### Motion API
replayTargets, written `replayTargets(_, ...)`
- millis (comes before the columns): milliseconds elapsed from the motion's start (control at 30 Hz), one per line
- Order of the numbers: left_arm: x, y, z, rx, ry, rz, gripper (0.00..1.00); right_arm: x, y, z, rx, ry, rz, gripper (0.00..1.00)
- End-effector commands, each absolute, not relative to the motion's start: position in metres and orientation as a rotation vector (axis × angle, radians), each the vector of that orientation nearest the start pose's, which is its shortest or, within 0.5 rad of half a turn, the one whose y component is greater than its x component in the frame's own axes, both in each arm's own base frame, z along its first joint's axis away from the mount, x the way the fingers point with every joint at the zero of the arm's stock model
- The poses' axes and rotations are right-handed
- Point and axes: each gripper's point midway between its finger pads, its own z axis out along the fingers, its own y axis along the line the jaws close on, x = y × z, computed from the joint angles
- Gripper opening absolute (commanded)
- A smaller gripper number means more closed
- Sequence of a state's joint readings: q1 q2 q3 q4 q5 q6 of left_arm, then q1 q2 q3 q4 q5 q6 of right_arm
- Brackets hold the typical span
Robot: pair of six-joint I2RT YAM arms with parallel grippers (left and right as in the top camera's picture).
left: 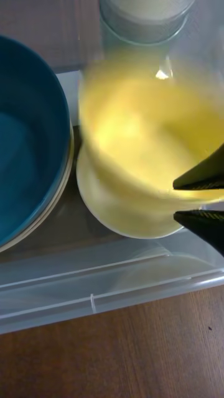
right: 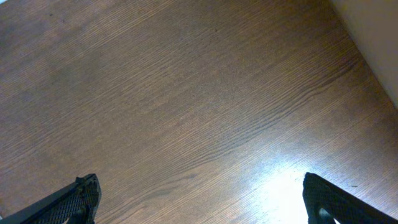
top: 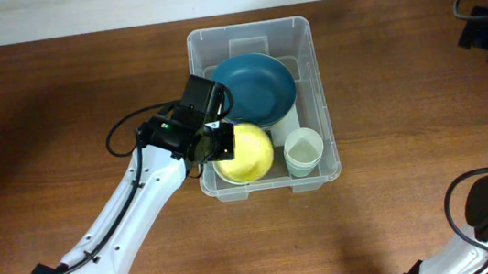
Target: Pack container
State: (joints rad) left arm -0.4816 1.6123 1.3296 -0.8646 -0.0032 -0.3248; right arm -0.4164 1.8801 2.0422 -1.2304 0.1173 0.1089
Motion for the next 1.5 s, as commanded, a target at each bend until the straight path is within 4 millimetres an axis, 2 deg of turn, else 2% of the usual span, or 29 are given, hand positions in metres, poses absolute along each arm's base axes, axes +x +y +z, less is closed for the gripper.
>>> replayTargets(0,0.341,-0.176,0.142,0.217,2.731,-0.210,0.32,0.402,-0.202,0.261,0.739,2.515,-0.261,0.99)
replayTargets(67,0.342,-0.174,0.143,0.213,2.725,-0.196,0.41,0.402,-0.202,0.261,0.739,2.515,-0.261,0.99)
replayTargets(167,0.354,-0.160,0.155,0.164,2.678,-0.119,0.44,0.402,-0.202,0.261,0.739,2.515,-0.261,0.99)
replayTargets(233,0.368,-0.147,0.173,0.109,2.624,-0.087,0.44,0.402,-0.202,0.261,0.739,2.515,-0.261,0.99)
replayTargets(400,0.404,-0.091,0.230,-0.110,2.469,-0.042,0.44,0.402,-0.202,0.261,0.739,2.515,-0.261,0.99)
replayTargets(567,0.418,-0.018,0.270,-0.331,2.355,0.006,0.45,0.402,-0.202,0.261,0.739,2.515,-0.261,0.99)
replayTargets(667,0.418,0.021,0.278,-0.466,2.315,0.034,0.66,0.402,-0.202,0.261,0.739,2.515,-0.261,0.99)
replayTargets(800,0.413,0.054,0.275,-0.570,2.306,0.065,0.81,0.402,-0.202,0.261,0.739,2.515,-0.261,0.99)
replayTargets(867,0.411,0.061,0.274,-0.590,2.306,0.075,0.84,0.402,-0.202,0.261,0.739,2.515,-0.261,0.99)
replayTargets(900,0.410,0.063,0.274,-0.595,2.308,0.079,0.99,0.402,-0.202,0.261,0.739,2.515,-0.261,0.99)
replayTargets(1467,0.410,0.064,0.274,-0.597,2.308,0.080,0.99,0.402,-0.202,0.261,0.739,2.515,-0.261,0.99)
